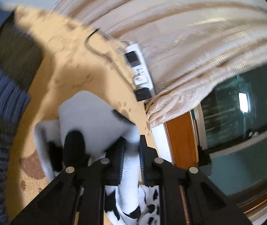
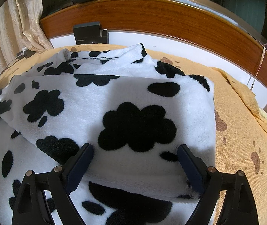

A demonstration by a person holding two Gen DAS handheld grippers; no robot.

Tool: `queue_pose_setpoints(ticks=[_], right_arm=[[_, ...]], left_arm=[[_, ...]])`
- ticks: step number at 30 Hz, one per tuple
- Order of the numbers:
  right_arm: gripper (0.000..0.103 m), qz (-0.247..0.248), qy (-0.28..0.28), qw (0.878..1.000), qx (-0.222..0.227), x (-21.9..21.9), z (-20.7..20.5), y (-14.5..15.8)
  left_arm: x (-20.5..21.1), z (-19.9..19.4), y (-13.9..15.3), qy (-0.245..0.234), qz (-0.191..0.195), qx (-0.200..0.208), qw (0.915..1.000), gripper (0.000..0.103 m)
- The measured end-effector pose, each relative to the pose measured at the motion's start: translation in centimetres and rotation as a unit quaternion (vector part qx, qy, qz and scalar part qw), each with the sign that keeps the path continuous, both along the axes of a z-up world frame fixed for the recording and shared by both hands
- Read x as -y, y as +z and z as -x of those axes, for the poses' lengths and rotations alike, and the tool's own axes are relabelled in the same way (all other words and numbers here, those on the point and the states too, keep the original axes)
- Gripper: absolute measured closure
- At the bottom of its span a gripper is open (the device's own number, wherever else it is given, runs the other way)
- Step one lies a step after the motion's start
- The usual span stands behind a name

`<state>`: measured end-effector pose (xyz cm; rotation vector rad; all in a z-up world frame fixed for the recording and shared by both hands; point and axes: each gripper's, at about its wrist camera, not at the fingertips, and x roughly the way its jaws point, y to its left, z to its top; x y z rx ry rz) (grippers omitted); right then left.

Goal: Fold clothes

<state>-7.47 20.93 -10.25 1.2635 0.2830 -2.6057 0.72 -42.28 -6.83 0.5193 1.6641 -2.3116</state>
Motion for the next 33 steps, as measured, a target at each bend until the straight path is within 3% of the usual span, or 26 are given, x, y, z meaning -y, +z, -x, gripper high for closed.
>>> queue_pose_setpoints(ticks=[3,6,9,11,12,14,15,18,21,22,24,26,27,29,30,31,33], right_arm=[[0.01,0.0,0.0,1.0,0.0,0.0,0.0,0.0],[0.01,0.001,0.001,1.0,0.0,0.0,0.0,0.0],[0.01,0.002,0.001,1.0,0.0,0.0,0.0,0.0],[0.01,0.002,0.001,1.0,0.001,0.0,0.0,0.0],[0.01,0.003,0.001,1.0,0.001,0.0,0.0,0.1],[0.01,0.004,0.001,1.0,0.001,0.0,-0.1,0.1],[0.01,0.006,0.001,1.0,0.002,-0.1,-0.1,0.1],[0.009,0.016,0.002,1.0,0.006,-0.3,0.0,0.2],[0.008,0.019,0.003,1.0,0.006,-0.3,0.0,0.2],[0.008,0.019,0.003,1.0,0.007,-0.3,-0.1,0.2],[0.008,0.02,0.004,1.0,0.007,-0.3,0.0,0.2],[0.007,0.021,0.004,1.0,0.008,-0.3,0.0,0.2],[0.007,0.022,0.005,1.0,0.008,-0.3,-0.1,0.2],[0.005,0.024,0.006,1.0,0.009,-0.3,0.0,0.2],[0.005,0.024,0.007,1.0,0.01,-0.2,0.0,0.2],[0.004,0.023,0.007,1.0,0.01,-0.2,0.0,0.2],[0.004,0.022,0.007,1.0,0.01,-0.1,-0.1,0.1]], left_arm=[[-1.1,0.9,2.0,-0.013,0.05,-0.003,0.9987,0.091],[-4.4,2.5,5.0,-0.051,0.115,-0.022,0.9918,0.091],[-10.3,3.8,8.5,-0.118,0.217,-0.048,0.9678,0.091],[-16.0,4.6,10.7,-0.179,0.308,-0.061,0.9325,0.091],[-19.4,5.1,11.0,-0.222,0.355,-0.061,0.9062,0.091],[-26.3,6.0,11.7,-0.306,0.445,-0.058,0.8396,0.088],[-29.0,6.2,10.9,-0.341,0.471,-0.049,0.8122,0.086],[-36.6,6.8,8.2,-0.438,0.536,-0.016,0.7219,0.061],[-39.2,6.4,5.5,-0.484,0.55,0.008,0.6806,0.044],[-39.6,6.0,4.8,-0.493,0.552,0.014,0.6721,0.041],[-39.2,5.6,4.0,-0.497,0.555,0.023,0.6666,0.038],[-38.0,4.9,3.8,-0.493,0.546,0.028,0.6772,0.035],[-37.2,4.7,3.9,-0.488,0.536,0.028,0.6884,0.034],[-35.0,4.2,4.4,-0.47,0.506,0.022,0.7227,0.028],[-33.6,4.1,4.7,-0.455,0.486,0.017,0.7454,0.026],[-31.7,3.7,5.0,-0.434,0.459,0.011,0.7753,0.022],[-28.6,3.7,5.0,-0.399,0.406,0.006,0.822,0.022]])
